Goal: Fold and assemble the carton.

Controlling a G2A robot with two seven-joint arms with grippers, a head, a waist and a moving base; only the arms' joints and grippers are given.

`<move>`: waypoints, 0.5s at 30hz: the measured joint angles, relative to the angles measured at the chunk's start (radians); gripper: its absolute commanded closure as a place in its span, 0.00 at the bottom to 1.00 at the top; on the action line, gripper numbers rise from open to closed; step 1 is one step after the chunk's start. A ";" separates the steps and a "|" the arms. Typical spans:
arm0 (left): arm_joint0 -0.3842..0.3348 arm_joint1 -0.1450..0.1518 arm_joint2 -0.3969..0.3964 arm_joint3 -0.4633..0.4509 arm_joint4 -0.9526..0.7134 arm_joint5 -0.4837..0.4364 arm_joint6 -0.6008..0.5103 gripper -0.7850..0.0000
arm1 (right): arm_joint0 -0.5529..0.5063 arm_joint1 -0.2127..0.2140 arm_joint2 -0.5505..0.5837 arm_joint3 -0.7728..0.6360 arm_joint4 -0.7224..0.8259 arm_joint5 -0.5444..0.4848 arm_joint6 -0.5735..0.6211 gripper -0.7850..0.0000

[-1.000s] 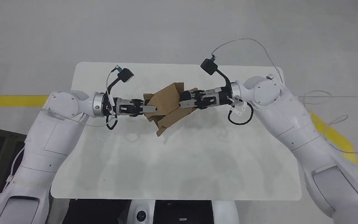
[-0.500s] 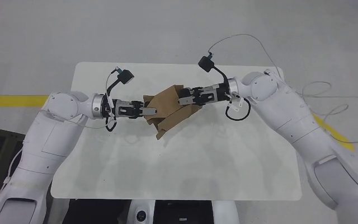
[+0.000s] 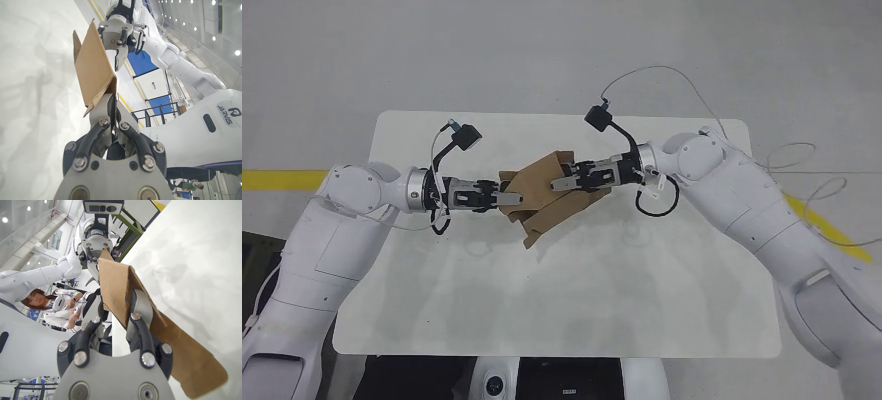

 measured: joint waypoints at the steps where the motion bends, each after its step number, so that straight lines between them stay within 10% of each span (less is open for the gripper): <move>1: -0.001 0.001 0.002 0.001 -0.001 -0.001 0.001 1.00 | 0.002 -0.002 -0.006 0.002 0.012 0.001 0.001 0.67; 15: -0.014 0.009 0.028 0.010 -0.004 -0.010 0.010 1.00 | 0.049 -0.005 -0.066 -0.008 0.086 0.053 0.053 0.77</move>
